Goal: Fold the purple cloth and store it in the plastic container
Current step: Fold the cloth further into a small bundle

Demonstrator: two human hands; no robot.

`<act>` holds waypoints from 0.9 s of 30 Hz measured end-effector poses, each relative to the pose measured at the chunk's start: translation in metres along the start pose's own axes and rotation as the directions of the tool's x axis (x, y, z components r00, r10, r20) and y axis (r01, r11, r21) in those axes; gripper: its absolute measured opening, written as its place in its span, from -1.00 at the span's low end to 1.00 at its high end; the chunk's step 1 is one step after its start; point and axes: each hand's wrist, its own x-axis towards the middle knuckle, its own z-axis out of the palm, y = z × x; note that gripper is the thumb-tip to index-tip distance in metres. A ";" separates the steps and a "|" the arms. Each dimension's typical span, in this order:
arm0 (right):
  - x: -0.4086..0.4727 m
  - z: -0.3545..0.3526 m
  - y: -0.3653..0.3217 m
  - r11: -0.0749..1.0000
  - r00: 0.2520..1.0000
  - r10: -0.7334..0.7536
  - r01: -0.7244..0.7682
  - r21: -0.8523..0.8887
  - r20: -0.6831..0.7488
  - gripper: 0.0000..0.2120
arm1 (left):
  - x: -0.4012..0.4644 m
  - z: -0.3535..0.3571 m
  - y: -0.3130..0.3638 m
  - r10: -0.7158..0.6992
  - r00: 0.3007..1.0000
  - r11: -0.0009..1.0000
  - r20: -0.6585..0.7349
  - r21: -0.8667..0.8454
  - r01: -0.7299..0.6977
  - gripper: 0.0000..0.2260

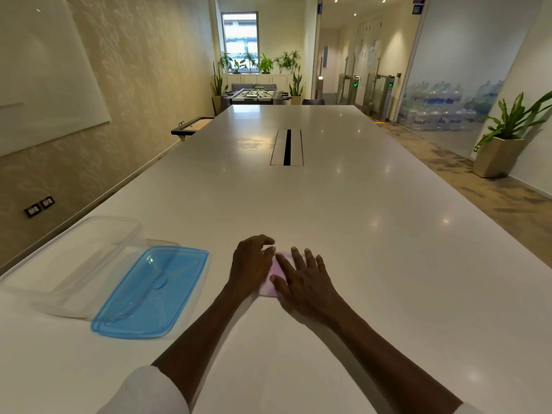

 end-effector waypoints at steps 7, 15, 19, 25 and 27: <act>-0.007 0.008 -0.004 0.999 0.996 -0.021 0.025 0.048 -0.082 -0.32 | -0.023 0.032 0.015 0.109 0.983 0.986 0.148 -0.144 -0.088 -0.67; -0.012 -0.003 -0.001 0.992 0.999 -0.028 0.031 0.125 -0.020 -0.17 | -0.030 0.030 0.011 -0.038 0.929 0.985 0.367 0.169 -0.026 -0.35; -0.009 0.001 0.001 0.991 1.000 -0.020 0.021 0.133 -0.008 -0.14 | -0.032 0.032 0.004 -0.067 0.922 0.972 0.381 0.235 -0.026 -0.32; -0.007 0.000 0.002 0.976 1.000 -0.003 0.001 0.216 0.007 -0.10 | -0.029 0.036 -0.004 -0.039 0.921 0.978 0.387 0.203 -0.044 -0.26; -0.010 -0.002 0.000 0.974 1.000 -0.002 0.002 0.228 -0.003 -0.09 | -0.030 0.033 -0.005 -0.011 0.921 0.987 0.389 0.152 -0.052 -0.34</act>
